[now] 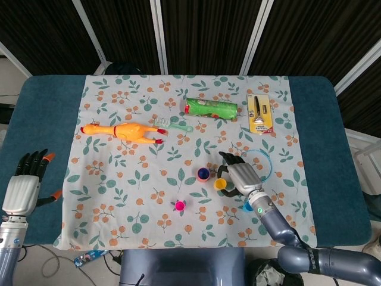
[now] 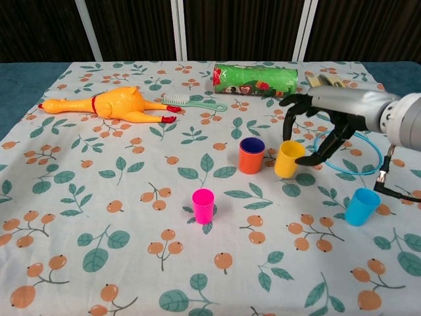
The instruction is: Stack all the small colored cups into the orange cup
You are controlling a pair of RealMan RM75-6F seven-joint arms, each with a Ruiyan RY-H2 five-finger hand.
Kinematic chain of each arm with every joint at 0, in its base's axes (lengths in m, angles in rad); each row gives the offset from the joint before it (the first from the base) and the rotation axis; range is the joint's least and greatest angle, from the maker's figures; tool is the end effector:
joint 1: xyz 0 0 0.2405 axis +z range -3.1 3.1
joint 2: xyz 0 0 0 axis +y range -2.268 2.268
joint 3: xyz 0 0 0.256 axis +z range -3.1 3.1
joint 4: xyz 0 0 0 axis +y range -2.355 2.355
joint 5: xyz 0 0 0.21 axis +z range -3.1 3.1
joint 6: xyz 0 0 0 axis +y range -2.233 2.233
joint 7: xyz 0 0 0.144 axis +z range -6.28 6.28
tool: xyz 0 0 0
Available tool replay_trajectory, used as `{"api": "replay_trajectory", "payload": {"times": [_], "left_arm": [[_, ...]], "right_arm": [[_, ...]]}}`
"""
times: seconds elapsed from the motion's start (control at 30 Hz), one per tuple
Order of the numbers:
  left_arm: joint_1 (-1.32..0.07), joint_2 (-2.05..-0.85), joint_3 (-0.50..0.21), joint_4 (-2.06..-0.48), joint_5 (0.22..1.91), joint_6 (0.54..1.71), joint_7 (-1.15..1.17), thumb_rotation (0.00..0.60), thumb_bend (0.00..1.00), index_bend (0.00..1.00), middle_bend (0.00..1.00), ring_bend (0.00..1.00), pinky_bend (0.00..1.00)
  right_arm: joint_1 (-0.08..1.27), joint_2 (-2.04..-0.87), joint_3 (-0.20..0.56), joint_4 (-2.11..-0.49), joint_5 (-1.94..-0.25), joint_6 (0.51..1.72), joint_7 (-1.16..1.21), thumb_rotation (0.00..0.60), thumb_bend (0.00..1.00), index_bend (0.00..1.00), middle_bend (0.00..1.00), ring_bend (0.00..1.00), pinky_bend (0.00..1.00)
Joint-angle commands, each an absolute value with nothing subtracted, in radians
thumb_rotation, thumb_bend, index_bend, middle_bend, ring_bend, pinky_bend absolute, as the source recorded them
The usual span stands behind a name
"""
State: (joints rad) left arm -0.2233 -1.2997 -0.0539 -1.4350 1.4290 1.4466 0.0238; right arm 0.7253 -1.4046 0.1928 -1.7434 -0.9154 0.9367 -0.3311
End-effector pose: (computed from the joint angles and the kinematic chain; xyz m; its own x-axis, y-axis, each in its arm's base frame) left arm -0.3105 0.2277 0.1155 0.4058 -0.0174 0.9138 0.9121 -0.0567 -0.4061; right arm -0.1391 -0.3216 0.0100 0.2719 -0.4130 0.8692 -0.9501 -0.2586 0.1743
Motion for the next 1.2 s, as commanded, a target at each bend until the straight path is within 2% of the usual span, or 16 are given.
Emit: {"api": "replay_trajectory", "payload": {"times": [0.03,0.33,0.7,1.0,1.2], "left_arm": [[-0.222,-1.300,-0.056,-1.436,1.429,1.446,0.024,0.600,0.13,0.13,0.02,0.00,0.00],[-0.218,-1.302,-0.061,-1.438,1.433,1.441,0.032,0.600,0.13,0.13,0.02,0.00,0.00],[-0.208,-1.308,-0.075,-1.445,1.417,1.446,0.059,0.600,0.13,0.13,0.02,0.00,0.00],[-0.203,-1.301,-0.084,-1.454,1.409,1.444,0.060,0.600,0.13,0.13,0.02,0.00,0.00],[-0.202,-1.297,-0.088,-1.455,1.408,1.438,0.055,0.600,0.13,0.13,0.02,0.00,0.00]], "right_arm": [[0.747,-1.367,0.225,-1.773,-0.890,0.934,-0.341,0.600,0.34,0.53,0.00,0.00,0.12],[0.810,-1.291,0.280,-1.827,-0.777,0.915,-0.374,0.600,0.34,0.53,0.00,0.00,0.12],[0.873,-1.332,0.266,-1.830,-0.724,0.923,-0.413,0.600,0.34,0.53,0.00,0.00,0.13],[0.937,-1.409,0.264,-1.782,-0.655,0.950,-0.464,0.600,0.34,0.53,0.00,0.00,0.36],[0.959,-1.436,0.254,-1.753,-0.623,0.965,-0.485,0.600,0.34,0.53,0.00,0.00,0.47]]}}
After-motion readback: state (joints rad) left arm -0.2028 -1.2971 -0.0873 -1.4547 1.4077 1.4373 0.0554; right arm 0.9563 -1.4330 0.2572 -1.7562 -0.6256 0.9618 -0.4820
